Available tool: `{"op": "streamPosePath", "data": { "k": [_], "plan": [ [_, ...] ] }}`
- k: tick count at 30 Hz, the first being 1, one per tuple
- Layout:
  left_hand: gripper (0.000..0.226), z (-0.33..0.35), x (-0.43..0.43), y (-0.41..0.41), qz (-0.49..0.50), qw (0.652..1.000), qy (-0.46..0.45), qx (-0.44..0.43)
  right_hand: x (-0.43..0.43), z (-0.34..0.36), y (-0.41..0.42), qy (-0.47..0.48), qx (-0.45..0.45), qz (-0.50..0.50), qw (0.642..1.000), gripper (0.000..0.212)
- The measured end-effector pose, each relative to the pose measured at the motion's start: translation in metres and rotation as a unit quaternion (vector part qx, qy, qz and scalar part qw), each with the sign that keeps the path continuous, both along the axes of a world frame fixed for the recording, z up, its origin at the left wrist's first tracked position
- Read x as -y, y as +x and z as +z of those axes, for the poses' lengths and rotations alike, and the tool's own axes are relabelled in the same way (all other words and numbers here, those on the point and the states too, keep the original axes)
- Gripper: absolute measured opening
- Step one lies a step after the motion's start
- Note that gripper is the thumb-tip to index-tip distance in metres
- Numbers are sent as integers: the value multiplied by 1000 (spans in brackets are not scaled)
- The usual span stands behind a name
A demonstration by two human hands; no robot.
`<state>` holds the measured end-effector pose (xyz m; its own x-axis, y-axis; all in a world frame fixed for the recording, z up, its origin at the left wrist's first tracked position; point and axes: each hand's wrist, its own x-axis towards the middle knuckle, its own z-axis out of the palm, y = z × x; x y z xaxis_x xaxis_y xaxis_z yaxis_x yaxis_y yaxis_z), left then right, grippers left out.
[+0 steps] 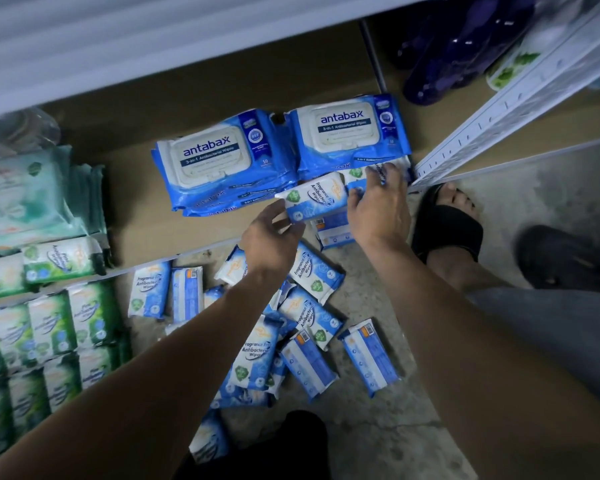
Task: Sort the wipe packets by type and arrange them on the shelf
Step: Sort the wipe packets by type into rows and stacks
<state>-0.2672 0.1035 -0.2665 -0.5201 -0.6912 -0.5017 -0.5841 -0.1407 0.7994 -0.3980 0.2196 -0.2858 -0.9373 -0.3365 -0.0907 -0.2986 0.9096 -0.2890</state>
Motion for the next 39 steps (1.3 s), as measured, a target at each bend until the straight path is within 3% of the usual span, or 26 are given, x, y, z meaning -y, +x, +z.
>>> {"op": "streamPosePath", "data": {
  "k": [6,10,15,21,25,28,31,39],
  "plan": [
    [65,1,-1,-8,-91,996,19,1,-15,0,-1,-50,11,16,999,45],
    [49,11,12,18,-121,992,-24,29,-24,3,31,-84,-14,11,996,33],
    [34,15,24,85,-159,974,-107,121,-33,0,87,-62,74,3,995,31],
    [34,20,19,168,-149,970,-78,177,-55,7,144,-29,160,4,987,27],
    [32,21,3,202,-161,966,-69,192,-89,6,180,-12,169,5,985,27],
    [36,21,-11,214,-186,964,-63,181,-116,6,198,11,183,-18,983,25],
    [39,20,-21,218,-191,964,-61,176,-138,6,208,49,208,-30,976,39],
    [49,7,-38,207,-187,954,-89,215,-156,-4,205,77,269,-79,957,46]
  ]
}}
